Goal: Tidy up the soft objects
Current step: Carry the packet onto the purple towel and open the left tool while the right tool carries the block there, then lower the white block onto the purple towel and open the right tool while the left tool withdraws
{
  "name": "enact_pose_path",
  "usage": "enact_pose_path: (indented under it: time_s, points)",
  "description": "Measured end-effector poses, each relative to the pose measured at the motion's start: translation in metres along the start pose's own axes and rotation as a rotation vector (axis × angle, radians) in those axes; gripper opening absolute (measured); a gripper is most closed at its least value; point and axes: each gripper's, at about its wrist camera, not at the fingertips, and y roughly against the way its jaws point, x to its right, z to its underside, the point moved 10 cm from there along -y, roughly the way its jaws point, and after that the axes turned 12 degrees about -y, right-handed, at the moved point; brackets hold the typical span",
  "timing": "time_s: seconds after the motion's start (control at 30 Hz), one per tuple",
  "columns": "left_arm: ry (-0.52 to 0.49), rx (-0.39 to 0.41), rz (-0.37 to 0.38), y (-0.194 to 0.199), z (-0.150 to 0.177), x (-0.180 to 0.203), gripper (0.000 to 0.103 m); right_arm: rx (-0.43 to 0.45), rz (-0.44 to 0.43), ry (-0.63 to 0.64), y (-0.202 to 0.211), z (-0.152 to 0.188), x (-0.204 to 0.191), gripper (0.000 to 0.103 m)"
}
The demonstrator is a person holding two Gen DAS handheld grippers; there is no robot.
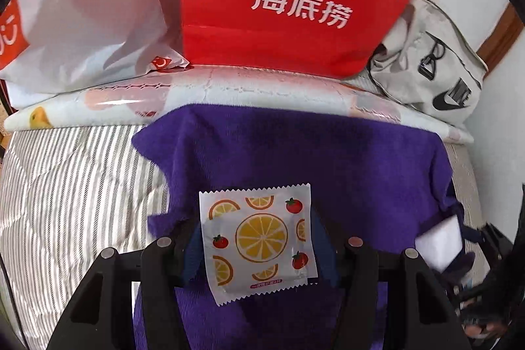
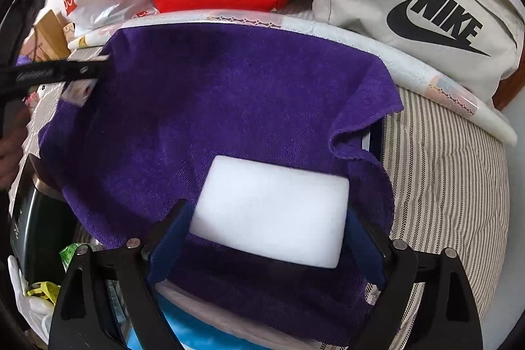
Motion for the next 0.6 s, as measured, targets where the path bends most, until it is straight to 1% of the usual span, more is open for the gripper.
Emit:
enact_pose_path:
  time_s: [0.07, 0.17, 0.2, 0.27, 0.37, 0.43, 0.47, 0.6]
  points:
    - [-0.001, 0.002, 0.009, -0.003, -0.004, 0.001, 0.056, -0.002, -0.013, -0.011, 0.001, 0.001, 0.000, 0.096]
    - [0.006, 0.001, -0.004, -0.008, -0.012, -0.002, 0.056, -0.002, -0.030, -0.022, 0.002, 0.001, 0.000, 0.096]
    - [0.008, -0.002, -0.007, -0.010, -0.014, -0.002, 0.058, -0.003, -0.033, -0.021, 0.002, 0.001, -0.001, 0.096]
    - [0.018, -0.006, 0.021, -0.014, -0.017, -0.001, 0.060, -0.004, -0.037, -0.022, 0.003, 0.001, -0.001, 0.097]
    - [0.040, -0.001, 0.063, -0.017, -0.020, 0.000, 0.067, 0.005, -0.038, -0.029, 0.006, 0.000, 0.001, 0.097]
    - [0.043, 0.009, 0.097, -0.017, -0.021, 0.004, 0.079, 0.016, -0.036, -0.027, 0.009, -0.002, 0.001, 0.097]
    - [0.039, 0.009, 0.103, -0.015, -0.021, 0.004, 0.080, 0.024, -0.034, -0.025, 0.011, -0.003, 0.001, 0.098]
    - [0.020, 0.006, 0.033, -0.009, -0.018, 0.004, 0.080, 0.046, -0.012, -0.007, 0.015, -0.006, 0.000, 0.099]
